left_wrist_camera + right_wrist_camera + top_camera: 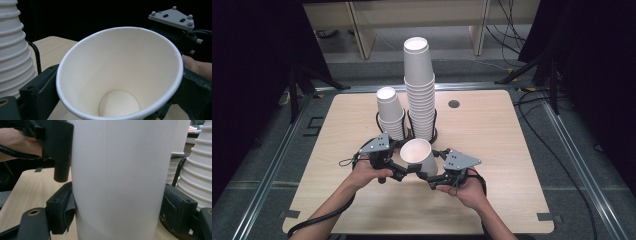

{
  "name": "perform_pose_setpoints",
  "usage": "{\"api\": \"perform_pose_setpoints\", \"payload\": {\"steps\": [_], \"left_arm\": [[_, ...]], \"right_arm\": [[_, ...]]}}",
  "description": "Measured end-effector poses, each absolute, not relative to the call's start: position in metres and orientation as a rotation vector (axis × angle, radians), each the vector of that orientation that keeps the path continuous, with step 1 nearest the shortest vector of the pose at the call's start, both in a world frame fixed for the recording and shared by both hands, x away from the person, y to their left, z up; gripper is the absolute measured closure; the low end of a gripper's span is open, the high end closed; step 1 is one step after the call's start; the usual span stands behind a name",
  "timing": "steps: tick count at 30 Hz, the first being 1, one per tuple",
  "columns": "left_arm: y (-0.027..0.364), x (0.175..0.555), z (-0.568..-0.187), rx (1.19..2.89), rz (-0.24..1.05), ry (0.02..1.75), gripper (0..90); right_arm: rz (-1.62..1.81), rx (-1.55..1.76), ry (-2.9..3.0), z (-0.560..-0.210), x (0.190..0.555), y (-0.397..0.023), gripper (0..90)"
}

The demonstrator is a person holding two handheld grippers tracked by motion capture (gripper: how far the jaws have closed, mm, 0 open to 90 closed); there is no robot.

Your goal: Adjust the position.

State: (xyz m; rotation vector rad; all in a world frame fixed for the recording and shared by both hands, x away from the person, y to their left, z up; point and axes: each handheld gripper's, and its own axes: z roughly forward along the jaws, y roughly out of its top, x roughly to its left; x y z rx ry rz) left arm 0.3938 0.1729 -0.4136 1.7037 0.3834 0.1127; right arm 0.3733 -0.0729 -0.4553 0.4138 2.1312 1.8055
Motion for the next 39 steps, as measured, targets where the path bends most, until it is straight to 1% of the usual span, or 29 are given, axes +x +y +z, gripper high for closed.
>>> {"api": "perform_pose_setpoints", "payload": {"steps": [6, 12, 25, 30, 33, 37, 39], "left_arm": [[0.1722, 0.3935, -0.414, 1.715, 0.103, 0.381, 4.0], [0.1703, 0.3925, -0.4139, 1.706, 0.096, 0.354, 7.8], [0.171, 0.3902, -0.4109, 1.751, 0.151, 0.321, 10.8], [0.1698, 0.3899, -0.4079, 1.761, 0.169, 0.31, 11.2], [0.1694, 0.3895, -0.4056, 1.787, 0.205, 0.295, 11.4], [0.1692, 0.3896, -0.4056, 1.803, 0.222, 0.29, 11.5], [0.1682, 0.3901, -0.4068, 1.789, 0.223, 0.289, 11.5]], "right_arm": [[1.796, 0.396, 2.159, -0.4548, 0.3731, -0.0732, 22.8], [1.805, 0.381, 2.147, -0.4547, 0.3741, -0.0723, 22.2], [1.794, 0.426, 2.212, -0.4523, 0.375, -0.0677, 20.4], [1.781, 0.435, 2.215, -0.4525, 0.3758, -0.0658, 17.7], [1.73, 0.46, 2.224, -0.4525, 0.3755, -0.0669, 15.7], [1.752, 0.482, 2.227, -0.4536, 0.3745, -0.0675, 15.6], [1.7, 0.471, 2.226, -0.4524, 0.3742, -0.0701, 15.5]]}}
